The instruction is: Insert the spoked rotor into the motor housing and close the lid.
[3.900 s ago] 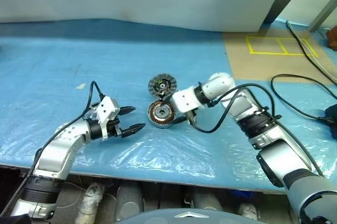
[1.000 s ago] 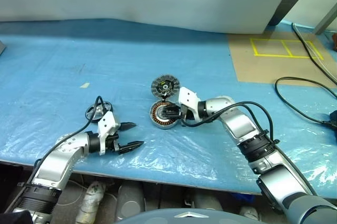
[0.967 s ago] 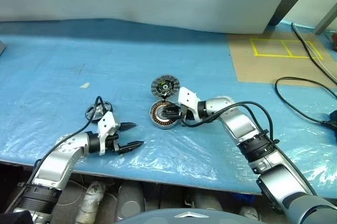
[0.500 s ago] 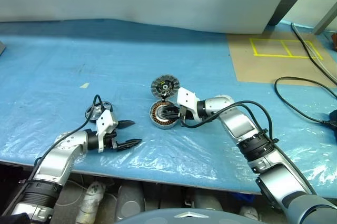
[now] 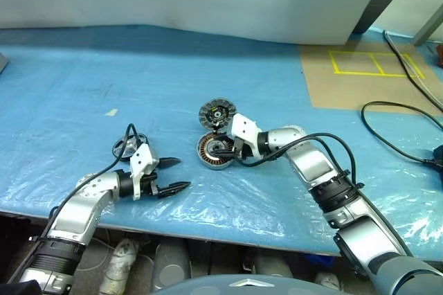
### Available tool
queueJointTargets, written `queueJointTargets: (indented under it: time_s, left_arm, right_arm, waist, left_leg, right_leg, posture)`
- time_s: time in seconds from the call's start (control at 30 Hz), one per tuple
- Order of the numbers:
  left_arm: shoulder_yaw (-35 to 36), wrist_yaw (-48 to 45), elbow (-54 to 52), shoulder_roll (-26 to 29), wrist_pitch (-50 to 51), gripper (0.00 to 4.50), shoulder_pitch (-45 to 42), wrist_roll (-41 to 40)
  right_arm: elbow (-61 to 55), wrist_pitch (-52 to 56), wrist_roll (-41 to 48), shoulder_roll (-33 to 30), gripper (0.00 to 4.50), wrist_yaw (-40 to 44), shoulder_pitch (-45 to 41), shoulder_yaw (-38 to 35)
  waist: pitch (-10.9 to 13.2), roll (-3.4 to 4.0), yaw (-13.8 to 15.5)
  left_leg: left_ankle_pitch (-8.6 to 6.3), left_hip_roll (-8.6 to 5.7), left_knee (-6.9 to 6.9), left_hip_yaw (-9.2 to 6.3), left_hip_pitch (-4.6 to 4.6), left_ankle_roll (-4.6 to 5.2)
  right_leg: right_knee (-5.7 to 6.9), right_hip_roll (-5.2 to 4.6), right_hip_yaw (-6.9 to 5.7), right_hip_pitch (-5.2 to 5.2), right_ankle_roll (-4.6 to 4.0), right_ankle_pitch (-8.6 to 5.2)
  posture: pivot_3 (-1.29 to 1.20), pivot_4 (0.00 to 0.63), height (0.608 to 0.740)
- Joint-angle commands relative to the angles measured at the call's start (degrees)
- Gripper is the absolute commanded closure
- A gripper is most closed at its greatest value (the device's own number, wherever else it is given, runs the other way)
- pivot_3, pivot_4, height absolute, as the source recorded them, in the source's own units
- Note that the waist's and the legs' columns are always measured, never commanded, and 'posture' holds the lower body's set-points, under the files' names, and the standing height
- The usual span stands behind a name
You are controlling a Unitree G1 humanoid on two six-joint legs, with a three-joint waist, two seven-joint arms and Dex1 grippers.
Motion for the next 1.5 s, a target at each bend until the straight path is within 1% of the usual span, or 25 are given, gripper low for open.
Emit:
queueJointTargets:
  time_s: [0.03,0.13,0.17,0.23,0.3,0.37,0.4,0.57,0.67,0.73,0.87,1.07,1.23,1.33,1.43,1.5]
  left_arm:
    - [0.7,0.9,-4.0,0.4,2.0,0.48,0.4,-0.9]
    - [0.6,1.4,-5.6,0.5,3.3,0.48,0.5,-1.0]
    - [0.6,1.5,-5.9,0.4,3.7,0.48,0.4,-1.0]
    - [0.5,1.8,-6.7,0.4,4.7,0.48,0.1,-1.0]
    - [0.4,2.1,-7.6,0.4,5.7,0.48,-0.2,-1.2]
    - [0.3,2.5,-8.8,0.3,6.9,0.48,-0.5,-1.3]
    - [0.2,2.7,-9.4,0.2,7.5,0.48,-0.6,-1.4]
    - [0.2,3.7,-12.4,0.4,10.1,0.48,-0.4,-1.8]
    - [0.3,4.3,-14.0,0.5,11.7,0.48,-0.3,-2.2]
    - [0.4,4.8,-14.8,0.5,12.7,0.48,-0.6,-2.4]
    - [0.7,5.5,-16.0,0.6,14.3,0.48,-1.1,-3.0]
    - [0.1,6.9,-17.4,0.2,16.6,0.48,-2.5,-3.6]
    - [0.0,7.3,-18.2,0.2,18.0,0.48,-3.3,-4.1]
    - [0.1,7.3,-18.4,0.4,18.3,0.48,-3.3,-4.3]
    - [0.2,6.5,-16.6,0.4,16.5,0.48,-2.2,-3.7]
    - [0.2,5.7,-14.9,0.5,14.5,0.48,-1.4,-3.2]
  right_arm:
    - [-4.1,1.7,3.1,-0.9,2.32,0.2,0.1,-3.5]
    - [-5.8,2.6,4.0,-1.4,2.32,-0.1,0.1,-4.8]
    - [-6.3,3.3,4.7,-1.4,2.49,0.1,0.0,-5.2]
    - [-7.3,3.8,5.4,-1.4,2.91,0.4,0.4,-5.5]
    - [-7.9,3.6,5.4,-1.5,3.55,0.5,1.1,-5.0]
    - [-7.8,3.4,4.9,-0.8,4.29,0.2,1.6,-3.9]
    - [-7.8,3.5,4.9,-0.4,4.48,0.1,1.6,-3.6]
    - [-6.6,4.5,4.5,0.3,4.48,0.3,0.7,-2.5]
    - [-3.7,1.9,1.3,-0.7,4.48,0.0,0.9,-0.1]
    - [-1.0,-1.6,-2.6,-2.3,4.48,-0.4,1.5,2.5]
    - [0.1,-3.1,-3.6,-3.1,4.48,0.1,2.1,3.2]
    - [-2.3,0.7,1.6,-0.5,4.48,0.7,0.6,-0.6]
    - [-5.8,7.4,9.7,2.5,4.48,1.3,-1.6,-6.1]
    - [-6.8,8.7,10.4,2.6,4.48,1.1,-1.9,-6.1]
    - [-4.6,4.3,3.5,-0.1,4.48,1.2,-0.6,-0.3]
    - [0.2,-1.1,-3.1,-2.5,4.48,-0.3,0.4,4.2]
  waist:
    - [0.0,0.00,0.0]
    - [0.0,0.00,0.0]
    - [0.0,0.00,-0.1]
    - [0.0,0.00,-0.2]
    - [0.0,0.00,-0.1]
    - [0.0,0.00,-0.1]
    - [0.0,0.00,-0.1]
    - [0.0,0.00,-0.1]
    - [0.0,0.00,-0.1]
    - [0.0,0.00,-0.1]
    - [0.0,0.00,-0.1]
    - [0.0,0.00,-0.1]
    - [0.0,0.01,-0.3]
    - [0.0,0.01,-0.2]
    - [0.0,0.01,-0.2]
    - [0.0,0.00,-0.1]
  left_leg:
    - [0.00,0.00,0.00,0.00,0.00,0.00]
    - [0.00,0.02,-0.03,0.00,0.00,0.00]
    - [0.00,0.02,-0.03,0.00,0.01,0.00]
    - [0.00,0.01,-0.03,0.01,0.01,0.00]
    - [0.00,0.02,-0.03,0.00,0.01,0.00]
    - [0.00,0.01,-0.03,0.01,0.01,0.00]
    - [0.00,0.01,-0.03,0.01,0.01,0.00]
    - [0.00,0.01,-0.03,0.00,0.01,0.00]
    - [0.00,0.01,-0.03,0.01,0.00,0.00]
    - [0.00,0.00,-0.03,0.01,0.00,0.00]
    - [0.00,0.00,-0.02,0.01,0.07,0.00]
    - [0.00,0.01,0.05,0.01,0.09,0.00]
    - [0.00,0.01,0.04,0.01,-0.02,0.00]
    - [0.00,0.01,0.03,0.00,-0.10,0.00]
    - [0.00,0.01,0.01,0.00,-0.10,0.00]
    - [0.00,0.00,0.00,0.00,-0.10,-0.01]
  right_leg:
    - [0.00,0.00,0.00,0.00,0.00,0.00]
    - [0.00,0.02,-0.01,-0.02,0.00,0.00]
    - [0.00,0.02,0.00,-0.02,0.00,0.00]
    - [0.00,0.02,0.00,-0.02,0.00,0.00]
    - [0.00,0.02,-0.01,-0.02,-0.01,0.00]
    - [0.00,0.02,-0.01,-0.02,-0.01,-0.01]
    - [0.00,0.02,-0.01,-0.02,-0.01,-0.01]
    - [0.01,0.02,-0.01,-0.02,-0.01,-0.01]
    - [0.00,0.02,0.00,-0.02,-0.01,-0.01]
    - [0.00,0.02,-0.01,-0.02,-0.01,-0.01]
    - [0.00,0.01,0.00,0.04,-0.01,-0.01]
    - [0.02,0.01,0.00,0.09,-0.01,-0.01]
    - [0.01,0.02,0.01,-0.03,-0.01,-0.01]
    - [0.02,0.02,-0.01,-0.10,-0.01,-0.01]
    - [0.01,0.02,-0.03,-0.09,-0.01,-0.01]
    - [-0.01,0.01,-0.04,-0.09,-0.01,-0.01]
  posture:
    - [0.00,0.150,0.740]
    - [0.00,0.150,0.740]
    - [0.00,0.150,0.740]
    - [0.00,0.150,0.740]
    - [0.00,0.150,0.740]
    - [0.00,0.150,0.740]
    - [0.00,0.150,0.740]
    - [0.00,0.150,0.740]
    - [0.00,0.150,0.740]
    - [0.00,0.150,0.740]
    - [0.00,0.150,0.740]
    - [0.00,0.150,0.740]
    - [0.00,0.150,0.740]
    - [0.00,0.150,0.740]
    - [0.00,0.150,0.740]
    - [0.00,0.150,0.740]
